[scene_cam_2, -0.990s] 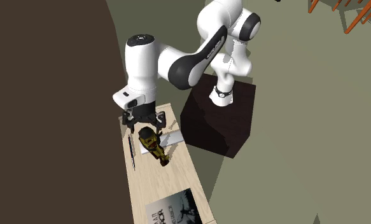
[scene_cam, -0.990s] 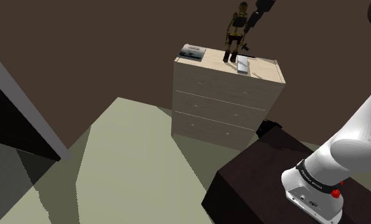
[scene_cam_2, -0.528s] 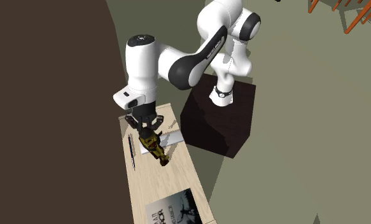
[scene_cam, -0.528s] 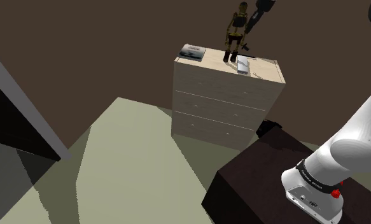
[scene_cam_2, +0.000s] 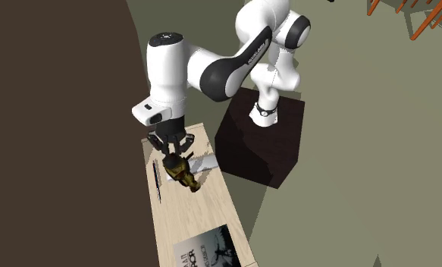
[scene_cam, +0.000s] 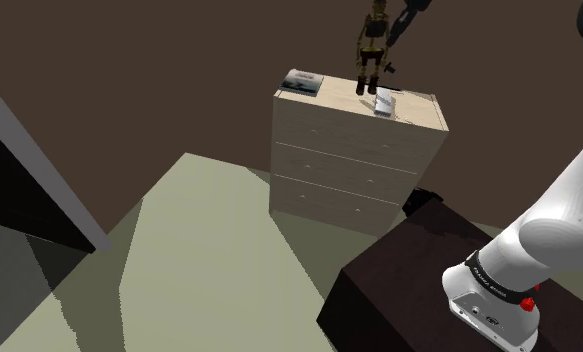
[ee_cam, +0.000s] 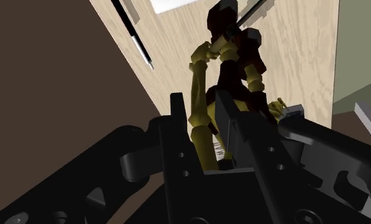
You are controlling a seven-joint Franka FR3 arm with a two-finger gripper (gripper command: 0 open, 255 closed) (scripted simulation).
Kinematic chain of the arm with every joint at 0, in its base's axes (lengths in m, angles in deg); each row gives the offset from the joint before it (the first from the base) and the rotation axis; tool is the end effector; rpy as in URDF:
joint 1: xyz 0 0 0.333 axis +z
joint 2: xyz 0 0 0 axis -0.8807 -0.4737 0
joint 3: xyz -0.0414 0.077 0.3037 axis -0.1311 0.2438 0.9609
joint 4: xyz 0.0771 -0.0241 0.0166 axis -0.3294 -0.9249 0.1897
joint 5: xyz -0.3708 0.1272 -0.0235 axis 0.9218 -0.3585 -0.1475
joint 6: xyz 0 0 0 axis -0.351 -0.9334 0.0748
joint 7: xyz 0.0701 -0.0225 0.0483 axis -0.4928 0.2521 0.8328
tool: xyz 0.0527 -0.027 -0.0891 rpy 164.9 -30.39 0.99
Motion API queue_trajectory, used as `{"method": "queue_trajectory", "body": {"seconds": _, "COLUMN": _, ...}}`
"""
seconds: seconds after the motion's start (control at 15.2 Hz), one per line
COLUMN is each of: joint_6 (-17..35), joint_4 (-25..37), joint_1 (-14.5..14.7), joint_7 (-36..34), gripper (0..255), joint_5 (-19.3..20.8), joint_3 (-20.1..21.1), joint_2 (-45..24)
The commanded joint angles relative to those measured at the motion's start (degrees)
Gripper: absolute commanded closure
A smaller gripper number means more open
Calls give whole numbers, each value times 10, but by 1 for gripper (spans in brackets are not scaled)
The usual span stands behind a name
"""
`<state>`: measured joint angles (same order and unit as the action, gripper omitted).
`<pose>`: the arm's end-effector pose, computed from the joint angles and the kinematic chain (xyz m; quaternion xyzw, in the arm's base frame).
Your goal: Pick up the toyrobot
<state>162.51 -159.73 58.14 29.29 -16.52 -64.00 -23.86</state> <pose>0.5831 -0.2366 0.5909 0.9739 0.1631 0.1538 0.0358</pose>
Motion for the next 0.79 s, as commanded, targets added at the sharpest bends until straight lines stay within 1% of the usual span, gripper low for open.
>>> {"method": "queue_trajectory", "body": {"seconds": 0.0, "joint_6": -16, "joint_4": 18, "joint_1": -1, "joint_7": -1, "gripper": 255, "joint_5": 0, "joint_3": -1, "joint_2": -2}}
{"method": "queue_trajectory", "body": {"seconds": 0.59, "joint_6": -92, "joint_4": 111, "joint_1": -8, "joint_7": -5, "gripper": 255, "joint_5": -5, "joint_3": -3, "joint_2": -20}}
{"method": "queue_trajectory", "body": {"seconds": 0.73, "joint_6": -93, "joint_4": 113, "joint_1": -9, "joint_7": -6, "gripper": 255, "joint_5": -5, "joint_3": -3, "joint_2": -21}}
